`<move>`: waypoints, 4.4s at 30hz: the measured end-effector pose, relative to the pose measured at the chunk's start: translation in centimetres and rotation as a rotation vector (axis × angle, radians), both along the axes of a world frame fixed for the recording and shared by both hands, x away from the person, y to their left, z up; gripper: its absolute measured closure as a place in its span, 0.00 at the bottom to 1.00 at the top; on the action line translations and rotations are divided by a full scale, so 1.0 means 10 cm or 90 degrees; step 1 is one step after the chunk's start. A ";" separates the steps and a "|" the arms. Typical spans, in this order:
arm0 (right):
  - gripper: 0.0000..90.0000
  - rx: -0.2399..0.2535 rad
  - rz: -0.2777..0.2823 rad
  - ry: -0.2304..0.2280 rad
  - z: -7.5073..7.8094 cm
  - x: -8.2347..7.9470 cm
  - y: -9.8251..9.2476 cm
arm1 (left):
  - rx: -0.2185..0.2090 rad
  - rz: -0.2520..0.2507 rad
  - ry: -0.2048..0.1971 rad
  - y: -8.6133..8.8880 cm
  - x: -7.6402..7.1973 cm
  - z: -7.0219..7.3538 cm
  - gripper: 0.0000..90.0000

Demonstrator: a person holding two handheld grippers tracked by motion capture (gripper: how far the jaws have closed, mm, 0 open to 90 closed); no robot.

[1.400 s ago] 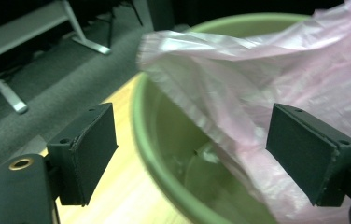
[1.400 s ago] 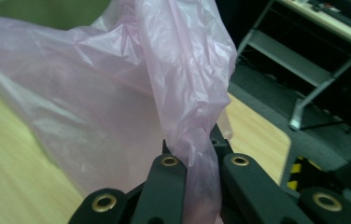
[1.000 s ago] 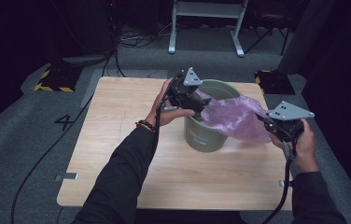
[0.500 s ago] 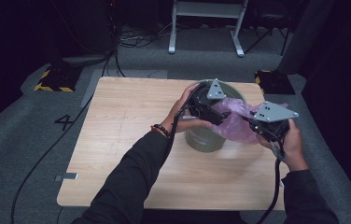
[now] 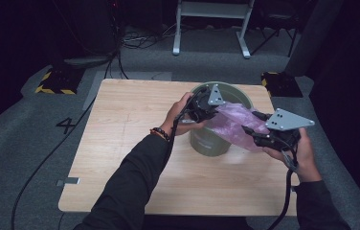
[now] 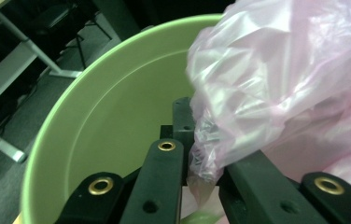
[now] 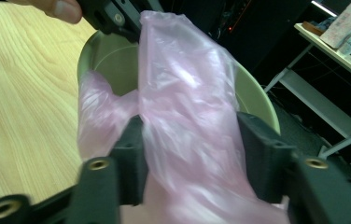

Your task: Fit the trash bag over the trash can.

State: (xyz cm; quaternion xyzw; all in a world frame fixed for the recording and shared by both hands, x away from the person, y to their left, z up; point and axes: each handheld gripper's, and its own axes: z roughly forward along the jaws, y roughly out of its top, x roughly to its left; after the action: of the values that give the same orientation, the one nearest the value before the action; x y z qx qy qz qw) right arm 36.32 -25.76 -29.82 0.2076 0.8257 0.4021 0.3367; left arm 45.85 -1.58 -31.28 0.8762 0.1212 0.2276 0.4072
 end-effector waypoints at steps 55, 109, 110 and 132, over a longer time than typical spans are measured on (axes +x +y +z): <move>0.42 0.048 -0.025 -0.019 -0.16 -0.19 -0.21 | -0.027 0.078 0.021 0.36 0.16 -0.14 1.00; 1.00 0.020 0.009 -0.067 -0.30 -0.14 0.08 | -0.018 -0.087 0.011 -0.12 -0.36 -0.08 0.80; 1.00 0.020 0.012 -0.068 -0.30 -0.14 0.09 | -0.014 -0.083 0.004 -0.11 -0.36 -0.09 0.87; 0.42 0.069 0.000 -0.089 -0.14 -0.35 -0.05 | -0.040 0.012 0.029 0.37 0.02 -0.23 1.00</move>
State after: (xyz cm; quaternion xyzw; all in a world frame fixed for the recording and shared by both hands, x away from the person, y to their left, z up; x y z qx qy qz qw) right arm 32.77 -26.29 -31.26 0.1971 0.7769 0.4599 0.3820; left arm 46.03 2.14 -33.56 0.8667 0.1455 0.2076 0.4295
